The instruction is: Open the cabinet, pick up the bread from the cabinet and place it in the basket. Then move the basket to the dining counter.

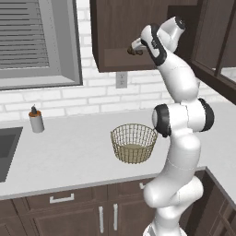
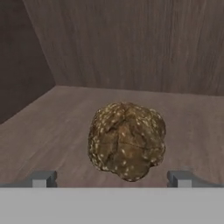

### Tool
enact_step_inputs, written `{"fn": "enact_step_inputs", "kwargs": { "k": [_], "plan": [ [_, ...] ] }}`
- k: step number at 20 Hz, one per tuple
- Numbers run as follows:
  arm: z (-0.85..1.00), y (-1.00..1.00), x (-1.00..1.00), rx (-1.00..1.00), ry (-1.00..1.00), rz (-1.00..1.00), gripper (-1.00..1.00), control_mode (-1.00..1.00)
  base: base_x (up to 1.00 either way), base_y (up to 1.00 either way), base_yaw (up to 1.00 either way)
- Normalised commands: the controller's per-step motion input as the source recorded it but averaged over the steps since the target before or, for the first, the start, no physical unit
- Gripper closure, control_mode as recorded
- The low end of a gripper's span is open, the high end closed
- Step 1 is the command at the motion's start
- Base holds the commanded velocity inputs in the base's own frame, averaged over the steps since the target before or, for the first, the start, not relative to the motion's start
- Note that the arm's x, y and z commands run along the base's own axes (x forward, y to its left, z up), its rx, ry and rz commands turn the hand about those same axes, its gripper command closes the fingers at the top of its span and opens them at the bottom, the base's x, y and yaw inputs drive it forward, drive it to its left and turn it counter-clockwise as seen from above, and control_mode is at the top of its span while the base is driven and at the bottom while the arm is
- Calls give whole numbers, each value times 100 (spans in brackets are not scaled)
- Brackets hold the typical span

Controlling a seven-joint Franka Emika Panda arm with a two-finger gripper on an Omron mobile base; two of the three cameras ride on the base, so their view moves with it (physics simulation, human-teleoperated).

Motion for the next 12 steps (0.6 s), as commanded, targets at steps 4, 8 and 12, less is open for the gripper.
{"fn": "enact_step_inputs", "kwargs": {
  "k": [4, 8, 12],
  "plan": [
    [-4, -1, 37, 0, 0, 8, -100, -100, 0, 0, 0],
    [-6, 0, 42, 0, 0, 7, -100, -100, 0, 0, 0],
    [-17, 0, 39, 0, 0, 6, -100, -100, 0, 0, 0]
  ]
}}
